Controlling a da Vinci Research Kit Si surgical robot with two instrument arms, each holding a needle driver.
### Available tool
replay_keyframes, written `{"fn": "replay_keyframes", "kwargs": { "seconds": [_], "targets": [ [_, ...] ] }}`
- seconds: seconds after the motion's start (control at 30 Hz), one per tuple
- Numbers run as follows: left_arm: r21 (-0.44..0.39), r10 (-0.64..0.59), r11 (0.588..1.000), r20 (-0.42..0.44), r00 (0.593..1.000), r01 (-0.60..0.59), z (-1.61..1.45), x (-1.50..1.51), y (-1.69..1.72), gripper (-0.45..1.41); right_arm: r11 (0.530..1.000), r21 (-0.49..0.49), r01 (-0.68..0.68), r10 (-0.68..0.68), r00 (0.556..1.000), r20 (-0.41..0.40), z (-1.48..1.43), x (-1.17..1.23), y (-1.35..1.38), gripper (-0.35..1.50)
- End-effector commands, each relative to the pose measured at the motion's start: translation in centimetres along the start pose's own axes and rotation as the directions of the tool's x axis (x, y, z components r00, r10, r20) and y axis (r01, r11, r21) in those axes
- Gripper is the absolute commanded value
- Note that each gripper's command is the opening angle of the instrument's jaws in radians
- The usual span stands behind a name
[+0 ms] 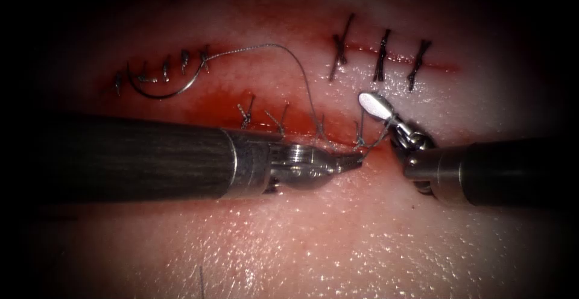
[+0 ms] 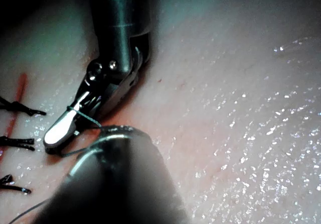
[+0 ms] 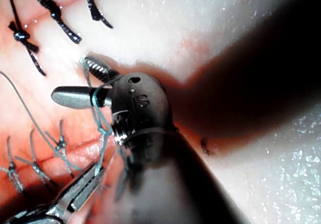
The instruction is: Wound Closure
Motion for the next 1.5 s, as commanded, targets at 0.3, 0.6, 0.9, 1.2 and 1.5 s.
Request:
{"fn": "replay_keyframes", "kwargs": {
  "seconds": [0.3,0.6,0.9,1.2,1.5],
  "targets": [
    [-0.002,0.004,1.000,0.002,1.000,-0.004,0.03,-0.03,0.07,-0.45,0.990,-0.043,0.133,-0.131,0.990,0.061,0.02,-0.26,-0.09,-0.35],
    [0.002,-0.010,1.000,0.016,1.000,0.010,-0.10,-0.15,-0.08,-0.45,0.966,0.032,0.258,-0.260,0.964,0.064,-0.11,-0.15,-0.40,-0.35],
    [0.028,-0.088,0.996,0.072,0.994,0.086,-0.31,-0.47,-0.72,-0.45,0.927,0.110,0.357,-0.364,0.930,0.047,-0.51,-0.13,-0.75,-0.35],
    [0.038,-0.135,0.991,0.143,0.980,0.131,0.04,-0.77,-1.24,-0.45,0.892,0.230,0.390,-0.427,0.894,0.139,-0.71,-0.18,-0.81,-0.35],
    [0.083,-0.188,0.981,0.135,0.973,0.177,0.24,-0.87,-1.83,-0.45,0.866,0.289,0.408,-0.482,0.836,0.262,-0.80,-0.28,-0.70,-0.35]
  ]
}}
